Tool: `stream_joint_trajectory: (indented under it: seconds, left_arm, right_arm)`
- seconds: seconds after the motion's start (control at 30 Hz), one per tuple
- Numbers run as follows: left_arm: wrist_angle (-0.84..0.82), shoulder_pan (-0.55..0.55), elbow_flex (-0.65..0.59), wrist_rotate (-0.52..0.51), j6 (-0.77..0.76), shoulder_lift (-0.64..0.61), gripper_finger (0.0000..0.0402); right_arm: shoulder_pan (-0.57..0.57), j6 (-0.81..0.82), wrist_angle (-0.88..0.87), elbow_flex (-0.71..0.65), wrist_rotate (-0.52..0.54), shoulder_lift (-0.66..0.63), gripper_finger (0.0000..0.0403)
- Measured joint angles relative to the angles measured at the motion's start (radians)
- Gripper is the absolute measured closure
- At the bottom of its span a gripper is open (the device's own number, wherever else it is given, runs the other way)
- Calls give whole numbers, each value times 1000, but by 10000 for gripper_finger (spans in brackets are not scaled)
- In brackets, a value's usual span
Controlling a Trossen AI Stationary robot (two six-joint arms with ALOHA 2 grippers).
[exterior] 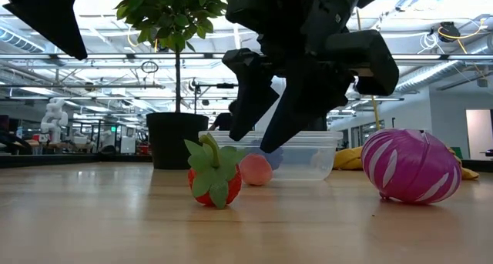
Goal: Pick and placing Produce into tupperware
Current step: Put the top peach into the bin
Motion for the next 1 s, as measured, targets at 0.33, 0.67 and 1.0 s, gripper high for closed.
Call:
stream_joint_trajectory:
  seconds: [0.33,0.67,1.0]
  left_arm:
    - [7,0,0,0,0,0,224]
    - [12,0,0,-1,0,0,224]
    - [26,0,0,-1,9,0,224]
  right_arm:
    - [0,25,2,-4,0,0,183]
    - [0,44,8,-27,0,0,183]
    - [-9,41,32,-26,-1,66,184]
